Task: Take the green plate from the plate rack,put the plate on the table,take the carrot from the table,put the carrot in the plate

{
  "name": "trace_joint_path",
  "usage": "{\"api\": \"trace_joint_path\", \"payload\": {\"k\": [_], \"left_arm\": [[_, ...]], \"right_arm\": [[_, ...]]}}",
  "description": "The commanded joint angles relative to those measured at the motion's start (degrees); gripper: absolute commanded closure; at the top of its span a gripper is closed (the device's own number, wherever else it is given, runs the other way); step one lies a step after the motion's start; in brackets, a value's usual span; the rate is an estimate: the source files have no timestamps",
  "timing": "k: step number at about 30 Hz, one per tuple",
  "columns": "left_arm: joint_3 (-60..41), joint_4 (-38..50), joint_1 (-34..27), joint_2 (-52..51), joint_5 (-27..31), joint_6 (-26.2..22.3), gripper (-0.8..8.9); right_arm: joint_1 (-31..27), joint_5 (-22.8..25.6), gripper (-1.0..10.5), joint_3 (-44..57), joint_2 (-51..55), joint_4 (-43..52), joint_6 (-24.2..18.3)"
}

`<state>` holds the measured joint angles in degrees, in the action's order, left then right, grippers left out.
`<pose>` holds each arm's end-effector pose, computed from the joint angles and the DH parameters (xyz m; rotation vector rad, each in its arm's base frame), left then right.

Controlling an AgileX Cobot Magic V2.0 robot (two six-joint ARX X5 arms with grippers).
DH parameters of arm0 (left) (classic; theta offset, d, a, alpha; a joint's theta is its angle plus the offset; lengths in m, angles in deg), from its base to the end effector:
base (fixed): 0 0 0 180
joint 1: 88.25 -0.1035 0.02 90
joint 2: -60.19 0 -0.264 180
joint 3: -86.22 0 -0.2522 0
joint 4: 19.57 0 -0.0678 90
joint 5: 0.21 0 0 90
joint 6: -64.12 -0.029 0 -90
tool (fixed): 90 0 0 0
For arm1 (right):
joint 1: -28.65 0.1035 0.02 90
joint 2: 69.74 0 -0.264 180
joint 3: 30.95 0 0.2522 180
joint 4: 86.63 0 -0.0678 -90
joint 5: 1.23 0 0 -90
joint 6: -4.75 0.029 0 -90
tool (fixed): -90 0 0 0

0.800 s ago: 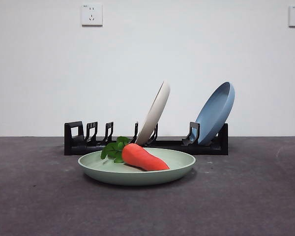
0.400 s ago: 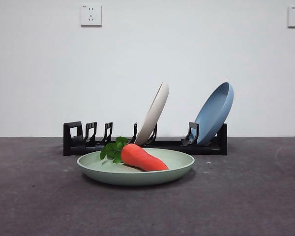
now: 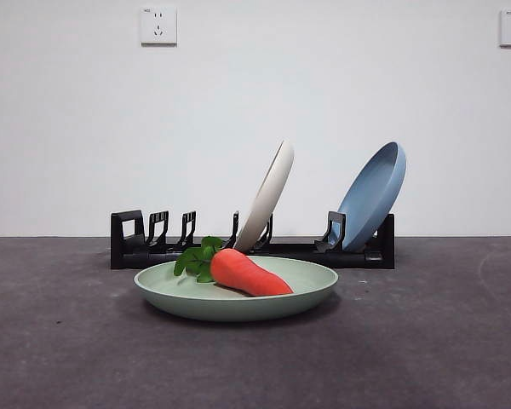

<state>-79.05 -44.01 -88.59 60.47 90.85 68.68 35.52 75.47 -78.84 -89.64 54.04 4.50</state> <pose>0.0955 0.0011 0.1509 -0.0783 0.1733 0.0313 0.0872 0.0172 0.2928 0.0069 0.1979 0.3513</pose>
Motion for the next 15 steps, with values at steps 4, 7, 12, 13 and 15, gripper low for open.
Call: {"api": "trace_joint_path", "payload": {"k": [4,7,12,13,15], "left_arm": [[-0.8,0.3,-0.2,-0.2,0.1,0.3,8.17],[-0.8,0.3,-0.2,-0.2,0.1,0.3,8.17],[-0.8,0.3,-0.2,-0.2,0.1,0.3,8.17],[-0.8,0.3,-0.2,-0.2,0.1,0.3,8.17],[-0.8,0.3,-0.2,-0.2,0.1,0.3,8.17]], "right_arm": [[-1.7,1.9,9.5,18.6,9.6,15.2,3.1],[-1.7,5.2,9.5,24.5,12.9,17.5,5.7],[-1.7,9.2,9.5,30.3,16.1,17.8,8.0],[-1.7,9.2,9.5,31.1,16.5,17.7,8.0],[-1.7,9.2,9.5,32.2,17.1,17.7,8.0]]}}
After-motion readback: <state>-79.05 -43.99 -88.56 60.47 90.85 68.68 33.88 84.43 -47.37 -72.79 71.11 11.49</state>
